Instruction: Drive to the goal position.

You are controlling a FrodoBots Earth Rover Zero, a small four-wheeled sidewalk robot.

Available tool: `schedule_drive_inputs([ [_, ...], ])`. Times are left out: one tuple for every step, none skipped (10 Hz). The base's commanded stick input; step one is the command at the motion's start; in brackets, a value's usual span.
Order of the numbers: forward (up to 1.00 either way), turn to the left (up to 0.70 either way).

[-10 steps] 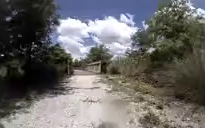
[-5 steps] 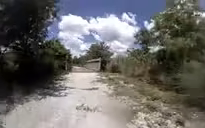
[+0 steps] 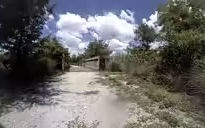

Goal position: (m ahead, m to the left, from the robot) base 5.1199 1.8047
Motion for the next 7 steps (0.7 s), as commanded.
schedule_drive_inputs([
  [0.70, 0.29],
  [0.70, 0.06],
  [0.70, 0.00],
  [0.70, 0.00],
  [0.70, 0.00],
  [0.70, 0.00],
  [0.70, 0.00],
])
